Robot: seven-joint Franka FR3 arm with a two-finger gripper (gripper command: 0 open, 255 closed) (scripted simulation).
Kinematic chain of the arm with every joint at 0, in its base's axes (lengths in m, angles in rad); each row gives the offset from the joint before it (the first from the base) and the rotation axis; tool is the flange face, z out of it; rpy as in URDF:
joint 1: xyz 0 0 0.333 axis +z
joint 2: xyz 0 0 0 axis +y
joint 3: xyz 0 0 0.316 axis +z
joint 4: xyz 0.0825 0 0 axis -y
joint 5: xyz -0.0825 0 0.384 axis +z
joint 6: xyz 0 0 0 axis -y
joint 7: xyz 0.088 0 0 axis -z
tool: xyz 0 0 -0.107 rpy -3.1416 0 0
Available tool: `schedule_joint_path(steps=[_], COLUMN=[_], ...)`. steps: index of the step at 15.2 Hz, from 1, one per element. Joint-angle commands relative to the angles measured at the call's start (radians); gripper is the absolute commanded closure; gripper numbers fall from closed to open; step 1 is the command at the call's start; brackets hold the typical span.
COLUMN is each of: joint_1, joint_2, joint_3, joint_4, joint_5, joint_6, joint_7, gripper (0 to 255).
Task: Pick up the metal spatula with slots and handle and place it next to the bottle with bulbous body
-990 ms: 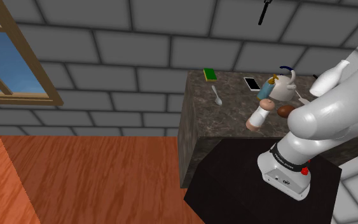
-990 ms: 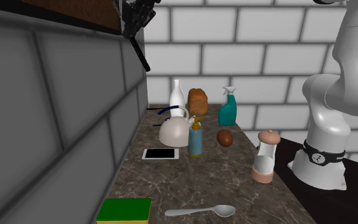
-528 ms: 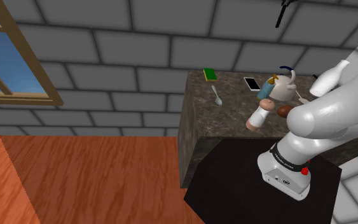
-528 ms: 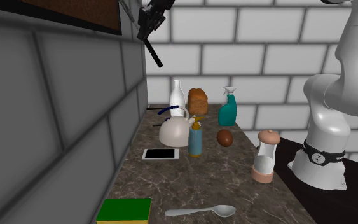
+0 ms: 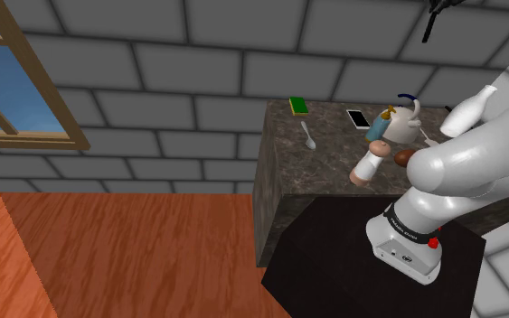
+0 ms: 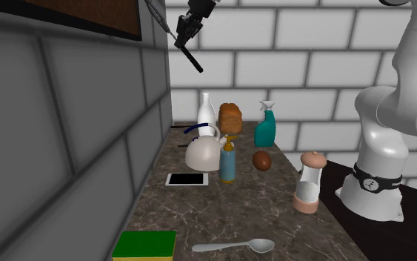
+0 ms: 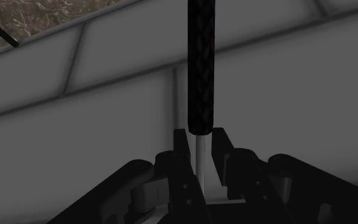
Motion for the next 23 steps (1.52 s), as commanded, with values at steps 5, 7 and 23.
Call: schedule_joint_path(steps=[5, 7, 23], joint_1=[-0.038, -0.051, -0.186], joint_2=[0.024, 0.039, 0.235], joint_3=[-0.099, -0.133, -0.304], joint_4=[0.028, 0.046, 0.22], joint_5=[0.109, 0.151, 0.492], joint_6=[0.006, 0.003, -0.051], joint_7=[-0.194, -0.261, -0.695], gripper=[255, 255, 255])
